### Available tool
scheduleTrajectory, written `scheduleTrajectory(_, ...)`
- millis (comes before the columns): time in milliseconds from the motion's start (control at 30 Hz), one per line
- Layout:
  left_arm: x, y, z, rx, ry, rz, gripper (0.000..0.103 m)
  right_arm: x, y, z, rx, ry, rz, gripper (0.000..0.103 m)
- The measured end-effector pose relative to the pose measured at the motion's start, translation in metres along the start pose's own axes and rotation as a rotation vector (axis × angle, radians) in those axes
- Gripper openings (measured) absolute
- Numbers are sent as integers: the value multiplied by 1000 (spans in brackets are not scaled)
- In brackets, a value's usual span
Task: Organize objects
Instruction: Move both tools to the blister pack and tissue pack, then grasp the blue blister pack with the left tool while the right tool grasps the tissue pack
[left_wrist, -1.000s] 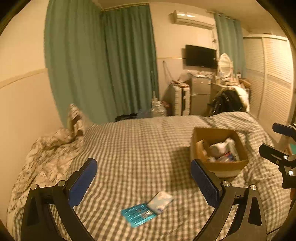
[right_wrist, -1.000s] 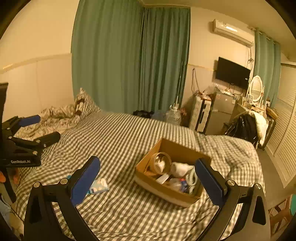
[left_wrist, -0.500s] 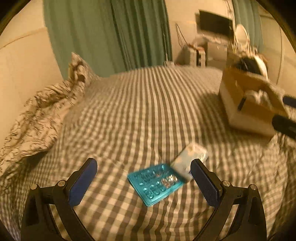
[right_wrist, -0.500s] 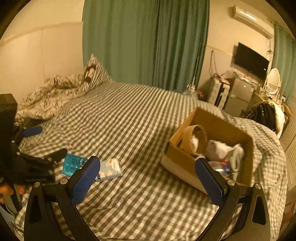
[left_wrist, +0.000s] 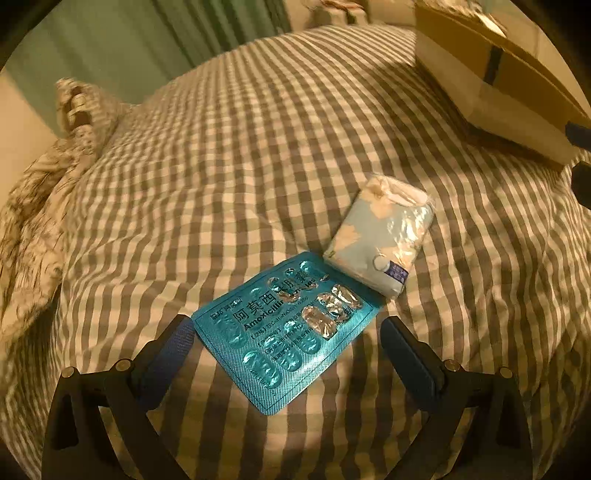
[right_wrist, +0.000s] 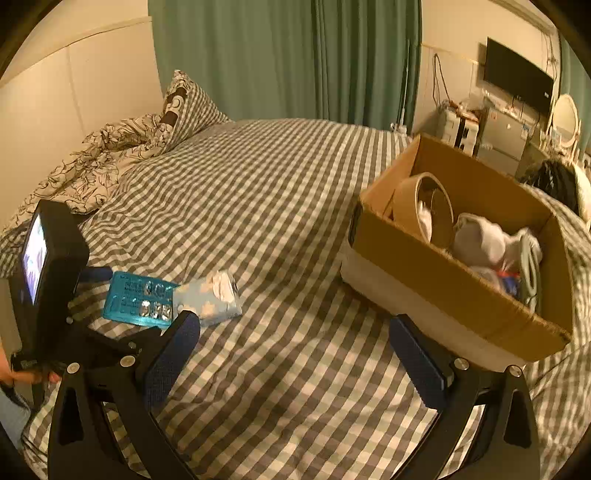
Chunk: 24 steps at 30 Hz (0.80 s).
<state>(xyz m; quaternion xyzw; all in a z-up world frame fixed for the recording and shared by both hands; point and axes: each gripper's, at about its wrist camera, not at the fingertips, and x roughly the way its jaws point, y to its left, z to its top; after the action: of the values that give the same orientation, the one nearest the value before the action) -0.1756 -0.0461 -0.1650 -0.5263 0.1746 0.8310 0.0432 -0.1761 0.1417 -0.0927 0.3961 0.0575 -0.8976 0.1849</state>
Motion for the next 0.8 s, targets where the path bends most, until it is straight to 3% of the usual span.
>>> scheduleTrajectory(200, -1, 1, 6, 224, 7, 19, 103, 5, 10, -3, -28, 28, 22, 103)
scheduleTrajectory(333, 5, -3, 2, 336, 31, -55, 103, 14, 27, -1, -61, 33, 47, 103)
scheduleTrajectory(500, 25, 8, 2, 272, 109, -136, 103, 44, 50, -1, -125, 86, 46, 103)
scheduleTrajectory(733, 32, 19, 13, 206, 95, -231, 103, 73, 56, -13, -137, 147, 20, 103)
scheduleTrajectory(800, 33, 16, 14, 216, 91, -239, 95, 72, 52, -14, -111, 150, 17, 103)
